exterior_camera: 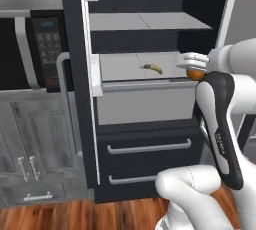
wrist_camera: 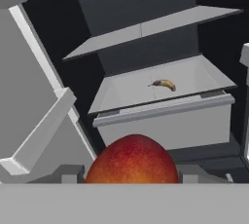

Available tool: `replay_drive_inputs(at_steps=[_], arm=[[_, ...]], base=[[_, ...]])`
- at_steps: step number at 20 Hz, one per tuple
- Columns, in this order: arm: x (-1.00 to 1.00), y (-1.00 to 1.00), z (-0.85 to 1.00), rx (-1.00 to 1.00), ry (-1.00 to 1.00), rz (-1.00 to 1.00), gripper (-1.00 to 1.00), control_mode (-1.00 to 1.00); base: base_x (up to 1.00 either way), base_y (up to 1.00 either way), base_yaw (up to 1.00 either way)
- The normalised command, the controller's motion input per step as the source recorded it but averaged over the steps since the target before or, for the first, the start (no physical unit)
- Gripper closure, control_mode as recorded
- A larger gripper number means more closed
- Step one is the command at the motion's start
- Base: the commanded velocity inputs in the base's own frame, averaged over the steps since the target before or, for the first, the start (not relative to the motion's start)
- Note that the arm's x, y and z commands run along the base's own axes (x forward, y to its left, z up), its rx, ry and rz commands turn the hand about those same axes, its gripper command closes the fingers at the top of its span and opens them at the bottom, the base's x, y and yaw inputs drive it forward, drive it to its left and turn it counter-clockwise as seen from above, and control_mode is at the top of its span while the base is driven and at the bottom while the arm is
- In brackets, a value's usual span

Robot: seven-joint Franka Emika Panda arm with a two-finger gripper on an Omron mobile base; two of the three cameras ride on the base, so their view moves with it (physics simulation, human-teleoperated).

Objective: Retrieve the mango and banana from the fridge and place them into the bowl on the dining table.

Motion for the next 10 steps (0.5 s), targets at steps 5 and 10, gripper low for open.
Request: replay_drive_inputs(at_steps=[5,10], arm=[[0.00,0.00,0.00,0.00,0.00,0.00,1.00,1.00],[0.00,0.00,0.00,0.00,0.00,0.00,1.00,1.00]], base=[[-0.29,0.09,-0.03],[-0.13,0.23,-0.26]])
